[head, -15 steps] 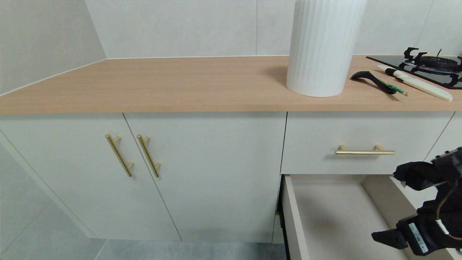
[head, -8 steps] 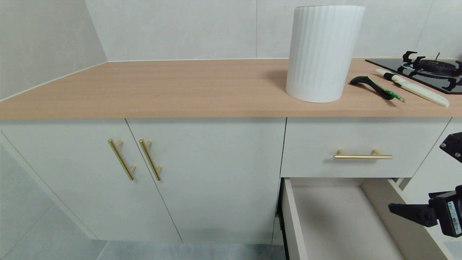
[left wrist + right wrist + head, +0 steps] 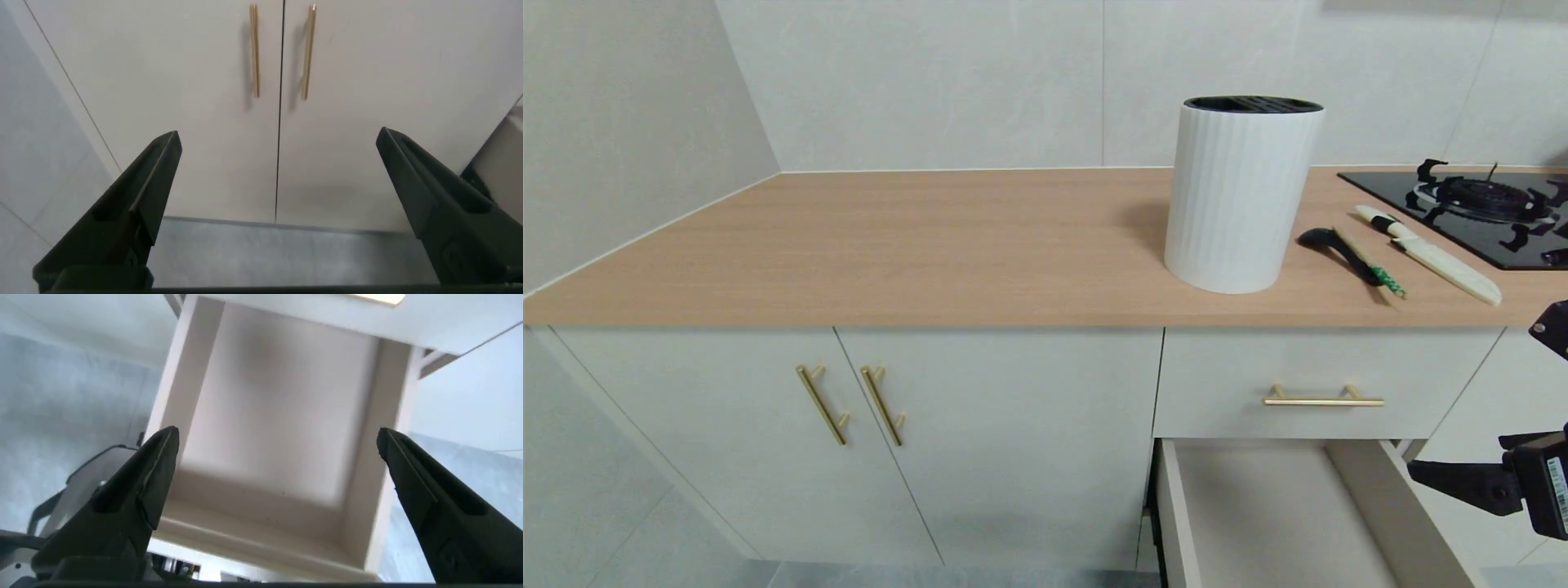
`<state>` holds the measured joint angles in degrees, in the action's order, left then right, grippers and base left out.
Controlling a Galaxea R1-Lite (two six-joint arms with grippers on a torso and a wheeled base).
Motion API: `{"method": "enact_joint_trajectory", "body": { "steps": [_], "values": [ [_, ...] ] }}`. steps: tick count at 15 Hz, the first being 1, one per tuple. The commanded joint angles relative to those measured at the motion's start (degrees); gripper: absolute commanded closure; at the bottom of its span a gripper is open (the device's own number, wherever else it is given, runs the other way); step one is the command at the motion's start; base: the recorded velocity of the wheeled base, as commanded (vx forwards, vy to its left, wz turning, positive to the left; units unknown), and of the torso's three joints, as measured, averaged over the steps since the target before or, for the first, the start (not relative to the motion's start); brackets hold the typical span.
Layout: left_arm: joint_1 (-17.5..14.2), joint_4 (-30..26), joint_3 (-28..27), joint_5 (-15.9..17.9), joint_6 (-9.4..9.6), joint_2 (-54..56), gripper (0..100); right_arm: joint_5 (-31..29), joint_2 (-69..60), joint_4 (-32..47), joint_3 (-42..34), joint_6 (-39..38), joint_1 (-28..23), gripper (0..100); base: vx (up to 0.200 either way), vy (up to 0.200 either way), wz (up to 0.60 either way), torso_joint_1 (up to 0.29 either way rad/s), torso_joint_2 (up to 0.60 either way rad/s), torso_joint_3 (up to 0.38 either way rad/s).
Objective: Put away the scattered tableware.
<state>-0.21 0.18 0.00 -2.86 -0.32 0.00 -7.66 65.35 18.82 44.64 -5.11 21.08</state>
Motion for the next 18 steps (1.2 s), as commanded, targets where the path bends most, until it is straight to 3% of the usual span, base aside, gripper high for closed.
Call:
{"method": "enact_joint_trajectory", "body": {
  "steps": [1, 6, 8, 9, 10, 11, 12, 14, 18],
  "values": [
    [-0.1, 0.0, 0.0, 0.0, -0.03, 0.0, 0, 0.0, 0.1, 0.0, 0.0, 0.0, 0.0, 0, 0.000, 0.000, 0.00, 0.154, -0.48, -0.295],
    [-0.1, 0.0, 0.0, 0.0, -0.03, 0.0, 0, -1.4, -0.6, -3.8, 2.0, -0.1, 0.0, 0, 0.000, 0.000, 0.00, 0.105, -0.27, -0.164],
    [-0.1, 0.0, 0.0, 0.0, -0.03, 0.0, 0, -2.0, 0.7, -0.5, 9.0, -1.1, -0.4, 0, 0.000, 0.000, 0.00, 0.000, 0.00, 0.000],
    [-0.1, 0.0, 0.0, 0.0, -0.03, 0.0, 0, -2.1, 5.3, 5.2, 17.9, -3.2, -3.5, 0, 0.000, 0.000, 0.00, 0.000, 0.00, 0.000],
    [-0.1, 0.0, 0.0, 0.0, -0.03, 0.0, 0, -2.1, 6.8, 6.7, 20.1, -3.9, -4.1, 0, 0.000, 0.000, 0.00, 0.000, 0.00, 0.000],
    [-0.1, 0.0, 0.0, 0.0, -0.03, 0.0, 0, -2.9, 13.4, 11.6, 28.1, -7.5, -5.3, 0, 0.000, 0.000, 0.00, 0.000, 0.00, 0.000],
    [-0.1, 0.0, 0.0, 0.0, -0.03, 0.0, 0, -3.7, 15.6, 12.3, 30.0, -9.0, -5.7, 0, 0.000, 0.000, 0.00, 0.000, 0.00, 0.000],
    [-0.1, 0.0, 0.0, 0.0, -0.03, 0.0, 0, -7.8, 23.5, 9.8, 32.4, -14.4, -5.9, 0, 0.000, 0.000, 0.00, 0.000, 0.00, 0.000],
    [-0.1, 0.0, 0.0, 0.0, -0.03, 0.0, 0, -9.9, 31.9, 2.6, 31.3, -14.5, -9.3, 0, 0.000, 0.000, 0.00, 0.000, 0.00, 0.000]
  ]
}}
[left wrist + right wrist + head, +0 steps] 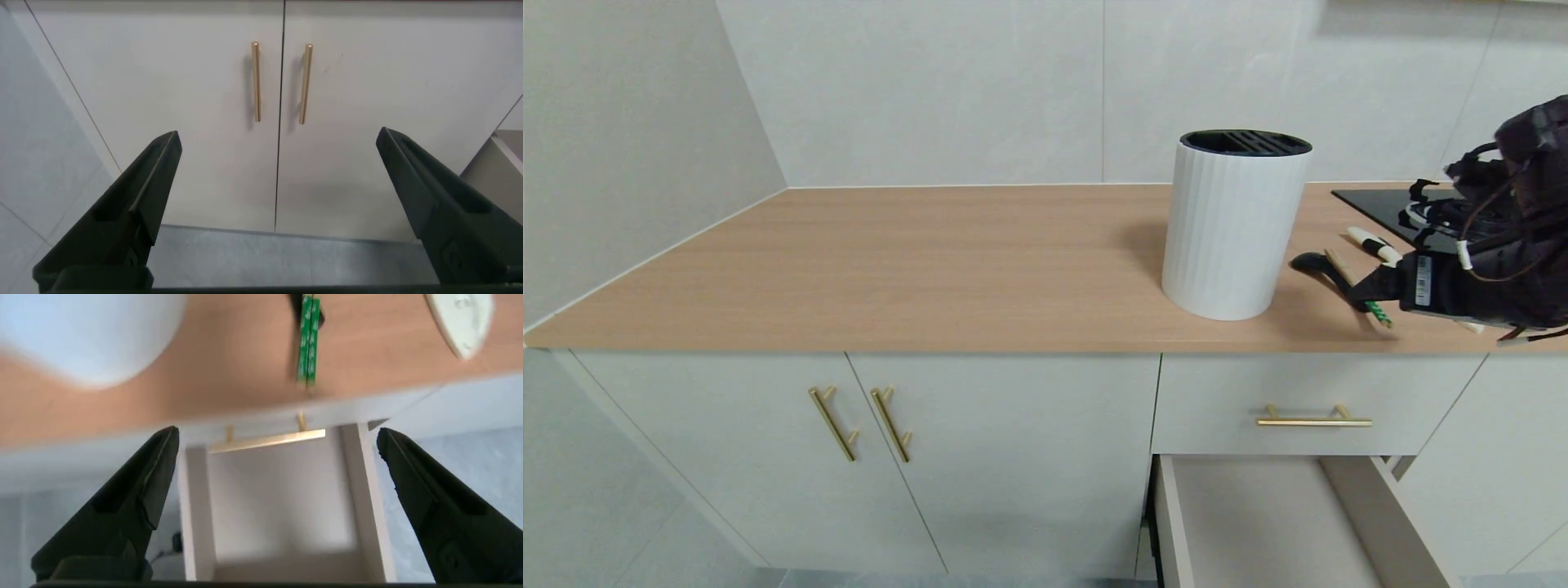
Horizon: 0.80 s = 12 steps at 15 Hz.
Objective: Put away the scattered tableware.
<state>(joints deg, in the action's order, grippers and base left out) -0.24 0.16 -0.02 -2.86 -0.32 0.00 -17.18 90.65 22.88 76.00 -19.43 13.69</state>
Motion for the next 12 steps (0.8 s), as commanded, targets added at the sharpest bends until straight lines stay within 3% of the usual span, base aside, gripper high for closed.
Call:
{"method": "enact_joint_trajectory", "body": {
  "steps": [1, 12],
  "values": [
    [0.0, 0.0, 0.0, 0.0, -0.03, 0.0, 0, -0.4, 7.3, -2.9, -0.1, -0.2, -3.1, 0, 0.000, 0.000, 0.00, 0.000, 0.00, 0.000],
    [0.0, 0.0, 0.0, 0.0, -0.03, 0.0, 0, -0.1, 9.3, -5.7, -0.1, -0.3, -5.3, 0, 0.000, 0.000, 0.00, 0.000, 0.00, 0.000]
  ]
}}
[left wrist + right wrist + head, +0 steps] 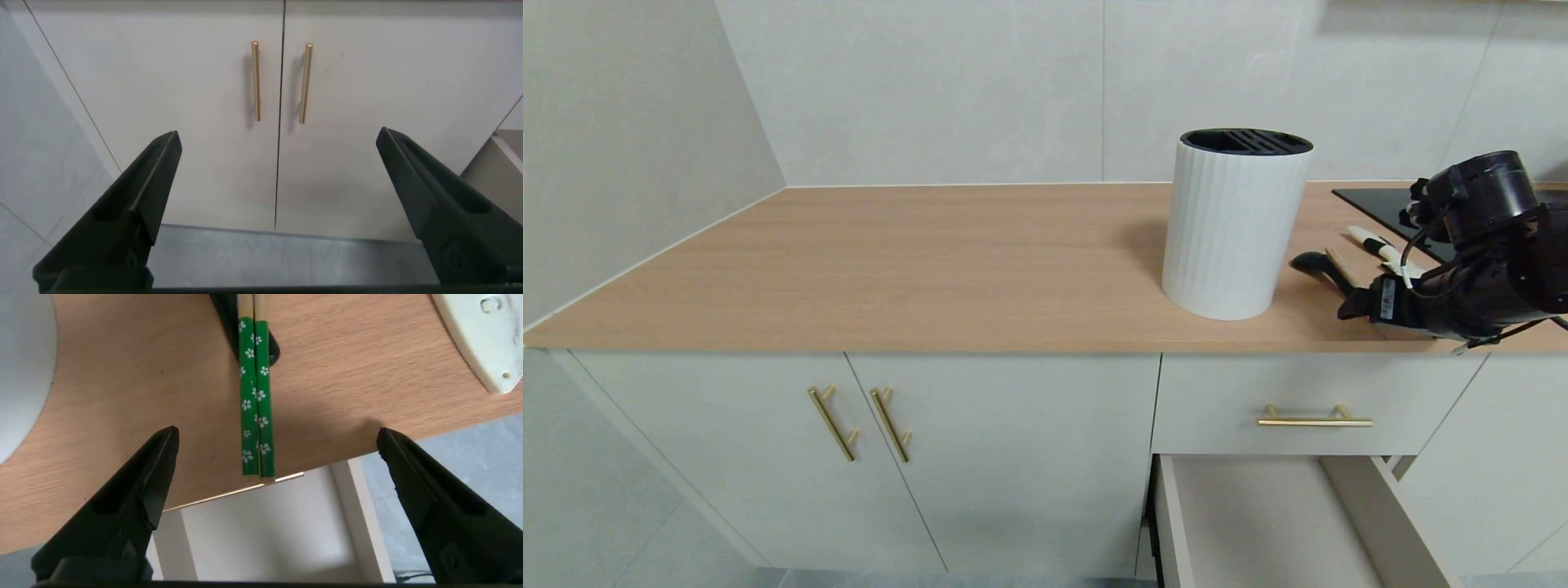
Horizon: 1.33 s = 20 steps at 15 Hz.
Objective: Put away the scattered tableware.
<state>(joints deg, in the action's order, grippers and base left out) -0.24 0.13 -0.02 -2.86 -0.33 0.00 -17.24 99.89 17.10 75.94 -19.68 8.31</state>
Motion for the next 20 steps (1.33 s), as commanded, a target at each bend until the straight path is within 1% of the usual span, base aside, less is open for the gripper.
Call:
{"method": "enact_joint_trajectory", "body": {
  "steps": [1, 4, 9, 12, 13, 14, 15, 16, 17, 18, 20],
  "values": [
    [0.0, 0.0, 0.0, 0.0, -0.02, 0.0, 0, 0.1, 0.1, -0.5, -0.1, 0.0, 0.0, 100, 0.000, 0.000, 0.00, 0.000, 0.00, 0.000],
    [0.0, 0.0, 0.0, 0.0, -0.02, 0.0, 0, 0.1, 0.3, -2.0, -1.0, 0.1, 0.1, 100, 0.000, 0.000, 0.00, 0.000, 0.00, 0.000],
    [0.0, 0.0, 0.0, 0.0, -0.02, 0.0, 0, -0.3, -2.1, -2.0, -1.1, 0.1, 0.1, 100, 0.000, 0.000, 0.00, 0.000, 0.00, 0.000],
    [0.0, 0.0, 0.0, 0.0, -0.02, 0.0, 0, 0.5, -10.2, -1.9, -3.8, 0.2, 0.1, 100, 0.000, 0.000, 0.00, 0.000, 0.00, 0.000],
    [0.0, 0.0, 0.0, 0.0, -0.02, 0.0, 0, 1.2, -12.4, -1.9, -4.7, 0.3, 0.2, 100, 0.000, 0.000, 0.00, 0.000, 0.00, 0.000],
    [0.0, 0.0, 0.0, 0.0, -0.02, 0.0, 0, 3.4, -17.4, -1.5, -6.2, 0.6, 0.4, 100, 0.000, 0.000, 0.00, 0.000, 0.00, 0.000],
    [0.0, 0.0, 0.0, 0.0, -0.02, 0.0, 0, 3.9, -18.7, -1.3, -6.8, 0.7, 0.5, 100, 0.000, 0.000, 0.00, 0.000, 0.00, 0.000],
    [0.0, 0.0, 0.0, 0.0, -0.02, 0.0, 0, 5.6, -24.1, 0.8, -10.4, 2.9, 0.6, 100, 0.000, 0.000, 0.00, 0.000, 0.00, 0.000],
    [0.0, 0.0, 0.0, 0.0, -0.02, 0.0, 0, 5.8, -25.4, 1.5, -11.0, 3.8, 0.5, 100, 0.000, 0.000, 0.00, 0.000, 0.00, 0.000],
    [0.0, 0.0, 0.0, 0.0, -0.02, 0.0, 0, 6.8, -30.3, 6.4, -13.1, 5.4, 0.5, 100, 0.000, 0.000, 0.00, 0.000, 0.00, 0.000],
    [0.0, 0.0, 0.0, 0.0, -0.02, 0.0, 0, 7.5, -34.4, 14.7, -12.5, 6.2, 0.6, 100, 0.000, 0.000, 0.00, 0.000, 0.00, 0.000]
  ]
}}
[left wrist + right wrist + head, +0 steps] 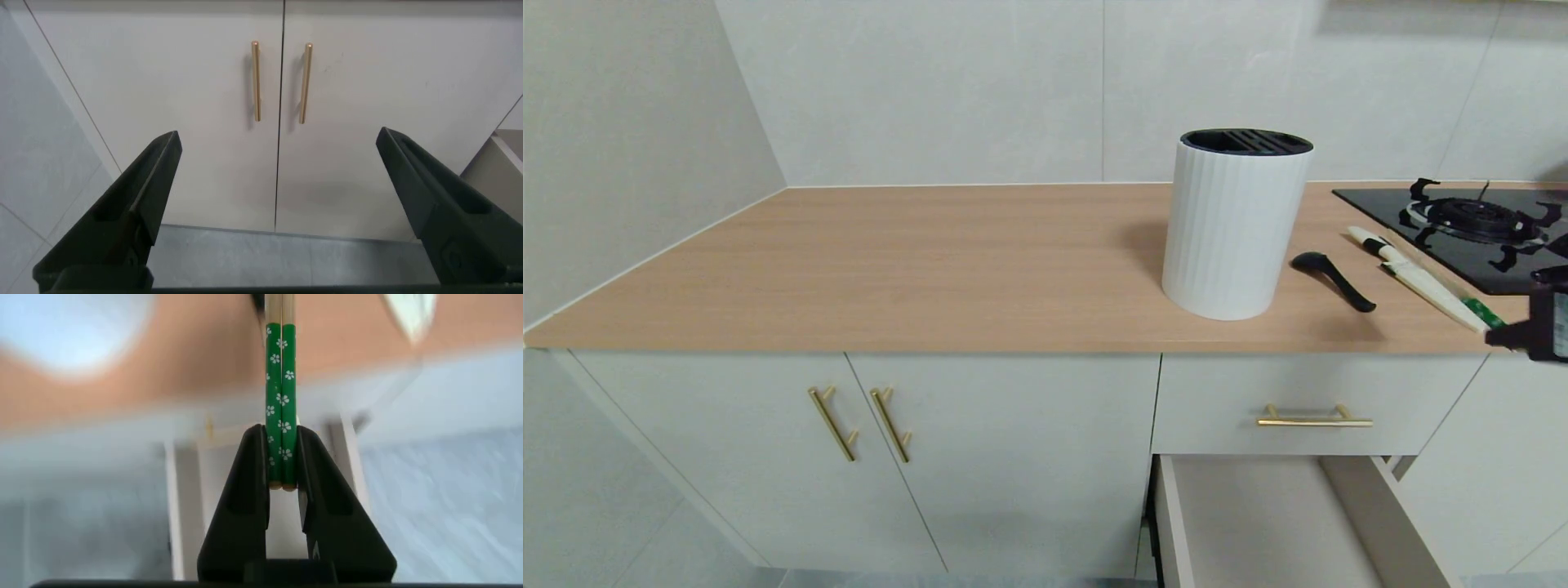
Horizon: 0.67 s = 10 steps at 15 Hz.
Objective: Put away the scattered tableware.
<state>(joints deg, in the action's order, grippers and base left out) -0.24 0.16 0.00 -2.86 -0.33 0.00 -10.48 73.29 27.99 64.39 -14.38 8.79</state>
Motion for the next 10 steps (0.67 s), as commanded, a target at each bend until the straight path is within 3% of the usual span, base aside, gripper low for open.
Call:
{"method": "enact_joint_trajectory", "body": {
  "steps": [1, 5, 10],
  "values": [
    [0.0, 0.0, 0.0, 0.0, -0.02, 0.0, 0, 1.6, -9.4, 8.1, 0.7, 2.2, 0.1, 100, 0.000, 0.000, 0.00, 0.000, 0.00, 0.000],
    [0.0, 0.0, 0.0, 0.0, -0.02, 0.0, 0, 12.6, -13.3, 23.8, 6.0, 10.1, 0.1, 100, 0.000, 0.000, 0.00, 0.000, 0.00, 0.000],
    [0.0, 0.0, 0.0, 0.0, -0.02, 0.0, 0, 16.3, -12.1, 32.5, 5.8, 17.5, 1.6, 100, 0.000, 0.000, 0.00, 0.000, 0.00, 0.000]
  ]
}}
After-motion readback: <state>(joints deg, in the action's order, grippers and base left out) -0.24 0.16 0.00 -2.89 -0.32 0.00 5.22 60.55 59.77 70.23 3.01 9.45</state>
